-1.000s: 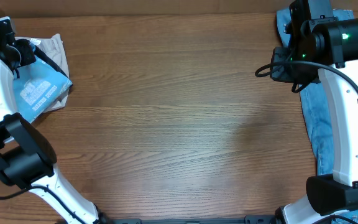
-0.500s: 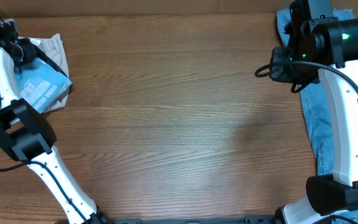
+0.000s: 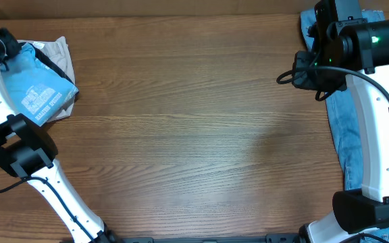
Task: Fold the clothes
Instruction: 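Lower the bundle onto the pile and open the left gripper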
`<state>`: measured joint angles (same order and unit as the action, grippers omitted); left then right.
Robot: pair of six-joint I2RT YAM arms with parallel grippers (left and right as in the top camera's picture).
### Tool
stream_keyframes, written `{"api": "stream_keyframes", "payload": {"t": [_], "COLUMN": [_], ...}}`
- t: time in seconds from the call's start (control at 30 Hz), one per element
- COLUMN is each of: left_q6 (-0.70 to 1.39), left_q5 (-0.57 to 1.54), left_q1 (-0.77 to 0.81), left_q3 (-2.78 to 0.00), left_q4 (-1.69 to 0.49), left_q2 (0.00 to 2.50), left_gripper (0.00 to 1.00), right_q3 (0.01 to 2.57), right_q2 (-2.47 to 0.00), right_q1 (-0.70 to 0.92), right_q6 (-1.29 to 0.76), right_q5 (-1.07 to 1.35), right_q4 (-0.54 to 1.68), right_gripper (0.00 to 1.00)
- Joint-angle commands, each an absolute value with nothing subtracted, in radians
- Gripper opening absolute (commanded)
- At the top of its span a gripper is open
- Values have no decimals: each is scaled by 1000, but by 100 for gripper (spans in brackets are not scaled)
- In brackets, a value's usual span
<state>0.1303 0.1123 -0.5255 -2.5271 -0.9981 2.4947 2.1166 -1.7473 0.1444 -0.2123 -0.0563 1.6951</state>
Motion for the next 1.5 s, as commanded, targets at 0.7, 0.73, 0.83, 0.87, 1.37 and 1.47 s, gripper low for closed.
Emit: {"api": "stream_keyframes", "payload": {"t": [0.7, 0.73, 0.83, 0.87, 1.37, 1.47], "left_q6": [86, 86, 101, 116, 7, -1], "left_q5": [-20, -30, -38, -46, 207, 217], "left_q1": [-543, -551, -576, -587, -649, -629], "left_q3": [-2330, -2291, -2208, -2189, -2338, -2439], "left_q4": [-1342, -1303, -1222, -1208, -1272, -1317], "left_q2": [2350, 2356, 2372, 2381, 2413, 2392], "left_gripper": [27, 27, 28, 28, 21, 21], "right_q3": [2140, 2140, 2140, 2140, 2140, 2140], "right_q2": [-1718, -1718, -1718, -1718, -1718, -1718], "right_q1": [144, 144, 144, 144, 144, 144], "right_q6": [-208, -208, -209, -209, -209, -209], "right_q5": [-54, -54, -54, -54, -54, -54], "right_q4": [1694, 1694, 1694, 1694, 1694, 1694], "right_gripper": [15, 15, 15, 15, 15, 15]}}
